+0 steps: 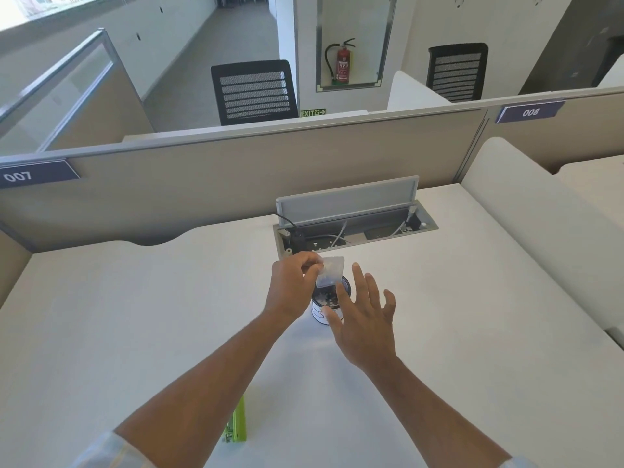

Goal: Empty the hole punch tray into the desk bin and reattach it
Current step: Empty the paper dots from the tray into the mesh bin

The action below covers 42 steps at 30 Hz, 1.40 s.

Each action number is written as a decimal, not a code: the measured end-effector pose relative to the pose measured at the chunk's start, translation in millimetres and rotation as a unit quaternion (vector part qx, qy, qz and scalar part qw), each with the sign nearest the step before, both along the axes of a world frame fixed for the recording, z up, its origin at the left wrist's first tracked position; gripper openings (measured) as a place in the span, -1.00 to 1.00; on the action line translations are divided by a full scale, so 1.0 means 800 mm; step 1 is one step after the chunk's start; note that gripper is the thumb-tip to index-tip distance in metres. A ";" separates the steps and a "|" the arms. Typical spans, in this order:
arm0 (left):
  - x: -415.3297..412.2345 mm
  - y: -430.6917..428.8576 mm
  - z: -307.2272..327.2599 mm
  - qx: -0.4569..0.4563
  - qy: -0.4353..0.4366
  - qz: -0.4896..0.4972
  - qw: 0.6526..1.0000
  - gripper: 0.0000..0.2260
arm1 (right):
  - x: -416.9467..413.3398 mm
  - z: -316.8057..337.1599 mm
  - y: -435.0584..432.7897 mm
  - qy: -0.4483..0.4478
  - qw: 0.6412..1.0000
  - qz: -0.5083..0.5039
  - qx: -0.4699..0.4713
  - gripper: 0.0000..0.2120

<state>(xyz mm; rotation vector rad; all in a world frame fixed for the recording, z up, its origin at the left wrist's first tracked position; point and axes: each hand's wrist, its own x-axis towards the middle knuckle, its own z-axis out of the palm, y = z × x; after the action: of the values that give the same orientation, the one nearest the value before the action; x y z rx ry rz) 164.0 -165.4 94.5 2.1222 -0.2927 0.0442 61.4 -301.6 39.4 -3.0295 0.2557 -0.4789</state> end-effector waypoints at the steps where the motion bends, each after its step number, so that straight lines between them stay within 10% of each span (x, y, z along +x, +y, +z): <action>1: -0.001 0.000 0.000 -0.002 -0.004 -0.001 1.000 -0.83 | 0.000 -0.001 0.000 0.001 1.000 0.001 0.001 -0.44; 42: 0.014 -0.001 -0.011 -0.099 0.083 0.060 0.990 -0.86 | 0.004 0.005 0.002 0.005 1.000 -0.003 -0.002 -0.38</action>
<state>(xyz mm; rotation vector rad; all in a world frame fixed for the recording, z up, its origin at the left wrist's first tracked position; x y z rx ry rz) 174.8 -166.2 86.1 1.9305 -0.0591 -0.0324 64.5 -300.1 43.5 -3.0357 0.2641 -0.4664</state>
